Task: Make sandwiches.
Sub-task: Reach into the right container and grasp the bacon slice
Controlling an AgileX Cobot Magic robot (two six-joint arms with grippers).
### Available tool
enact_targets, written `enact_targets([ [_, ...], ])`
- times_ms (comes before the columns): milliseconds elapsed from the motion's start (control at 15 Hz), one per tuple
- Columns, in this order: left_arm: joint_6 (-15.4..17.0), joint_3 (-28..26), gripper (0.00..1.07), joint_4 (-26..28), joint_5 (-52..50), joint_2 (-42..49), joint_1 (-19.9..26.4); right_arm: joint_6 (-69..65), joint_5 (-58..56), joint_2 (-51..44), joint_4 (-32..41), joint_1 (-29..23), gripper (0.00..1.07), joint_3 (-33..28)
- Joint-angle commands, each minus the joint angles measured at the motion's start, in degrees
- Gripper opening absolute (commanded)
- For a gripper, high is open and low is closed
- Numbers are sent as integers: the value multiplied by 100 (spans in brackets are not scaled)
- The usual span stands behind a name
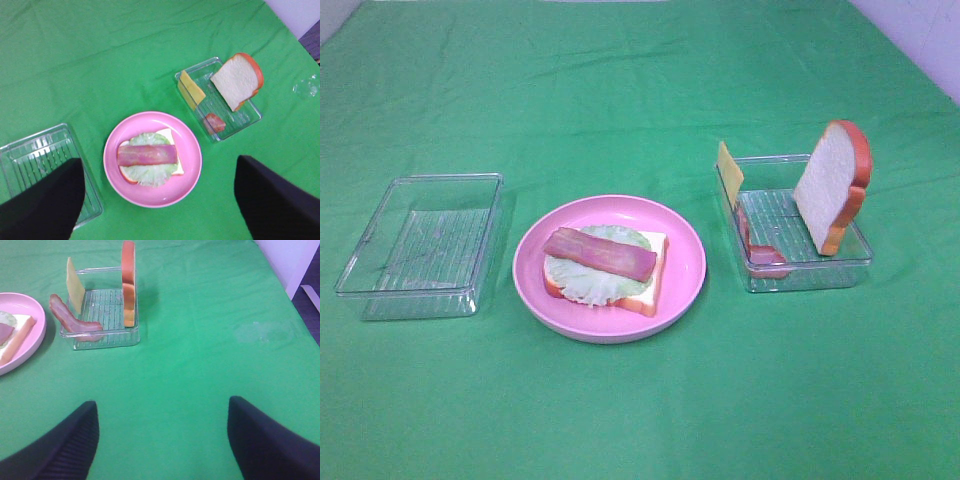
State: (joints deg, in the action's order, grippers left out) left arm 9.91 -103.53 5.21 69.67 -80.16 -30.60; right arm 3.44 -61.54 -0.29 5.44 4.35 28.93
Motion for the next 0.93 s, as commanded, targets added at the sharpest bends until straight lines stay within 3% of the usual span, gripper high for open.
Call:
enact_targets([
  [67, -11, 1157, 78, 23, 413, 865, -29, 6, 80, -86, -23, 17, 69, -11],
  [133, -11, 1369, 78, 17, 407, 1043, -29, 6, 80, -86, -23, 17, 69, -11],
  [200, 0, 2275, 78, 6, 407, 1919, -29, 6, 80, -86, -23, 17, 69, -11],
  [267, 0, 2275, 78, 6, 407, 1919, -29, 6, 80, -86, -23, 17, 69, -11],
  [333, 6, 3083, 78, 6, 407, 2825, -29, 6, 80, -86, -23, 17, 69, -11],
  [667, -23, 4744, 78, -344, 407, 5117, -29, 6, 80, -86, -23, 17, 69, -11],
  [933, -390, 5856, 78, -407, 390, 6520, -29, 6, 80, -86, -23, 17, 69, -11],
])
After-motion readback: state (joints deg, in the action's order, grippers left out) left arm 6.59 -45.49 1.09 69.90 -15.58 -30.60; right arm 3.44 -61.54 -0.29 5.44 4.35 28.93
